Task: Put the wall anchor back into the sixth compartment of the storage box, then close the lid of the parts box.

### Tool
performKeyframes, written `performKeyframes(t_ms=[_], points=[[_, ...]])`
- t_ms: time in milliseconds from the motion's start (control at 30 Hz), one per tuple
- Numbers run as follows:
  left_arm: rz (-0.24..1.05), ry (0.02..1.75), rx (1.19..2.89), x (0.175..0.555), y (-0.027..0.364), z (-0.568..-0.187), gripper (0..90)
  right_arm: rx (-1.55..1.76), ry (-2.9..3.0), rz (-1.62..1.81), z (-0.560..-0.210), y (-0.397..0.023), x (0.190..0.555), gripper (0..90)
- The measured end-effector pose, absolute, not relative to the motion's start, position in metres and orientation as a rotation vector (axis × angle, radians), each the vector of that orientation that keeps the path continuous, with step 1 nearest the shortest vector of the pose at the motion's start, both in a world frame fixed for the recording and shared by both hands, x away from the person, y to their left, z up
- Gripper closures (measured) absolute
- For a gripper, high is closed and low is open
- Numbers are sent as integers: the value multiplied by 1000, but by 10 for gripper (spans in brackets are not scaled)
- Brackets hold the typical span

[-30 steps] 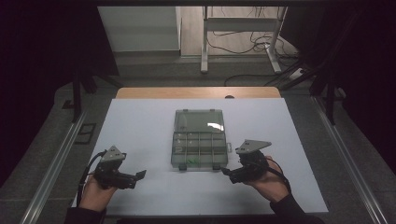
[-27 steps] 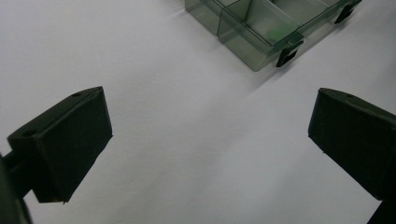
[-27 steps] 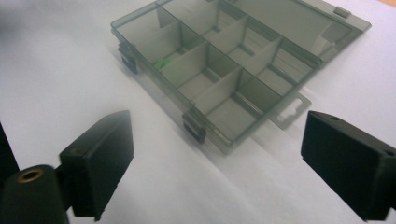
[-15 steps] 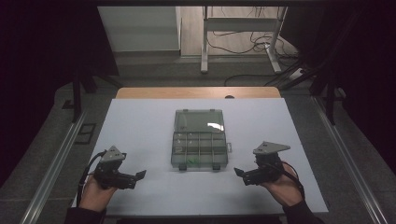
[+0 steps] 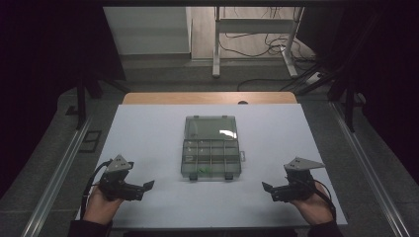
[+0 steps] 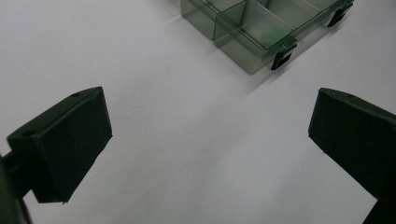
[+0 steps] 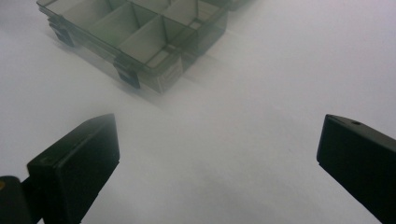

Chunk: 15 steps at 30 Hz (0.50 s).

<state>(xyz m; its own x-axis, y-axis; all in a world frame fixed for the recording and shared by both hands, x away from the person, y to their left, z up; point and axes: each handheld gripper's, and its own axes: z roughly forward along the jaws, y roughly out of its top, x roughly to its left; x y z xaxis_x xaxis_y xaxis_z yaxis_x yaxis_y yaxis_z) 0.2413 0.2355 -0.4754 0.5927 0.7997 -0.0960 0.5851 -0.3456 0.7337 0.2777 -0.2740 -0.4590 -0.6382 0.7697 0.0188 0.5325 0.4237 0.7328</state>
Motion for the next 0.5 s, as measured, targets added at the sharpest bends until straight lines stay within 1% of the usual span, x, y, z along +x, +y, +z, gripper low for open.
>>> performKeyframes(t_ms=[200, 500], points=[[360, 1094, 2064, 241, 235, -475, 0, 1140, 2383, 1011, -465, -280, 273, 0], [348, 1081, 2062, 241, 236, -476, 0, 1132, 2378, 1009, -464, -280, 272, 0]])
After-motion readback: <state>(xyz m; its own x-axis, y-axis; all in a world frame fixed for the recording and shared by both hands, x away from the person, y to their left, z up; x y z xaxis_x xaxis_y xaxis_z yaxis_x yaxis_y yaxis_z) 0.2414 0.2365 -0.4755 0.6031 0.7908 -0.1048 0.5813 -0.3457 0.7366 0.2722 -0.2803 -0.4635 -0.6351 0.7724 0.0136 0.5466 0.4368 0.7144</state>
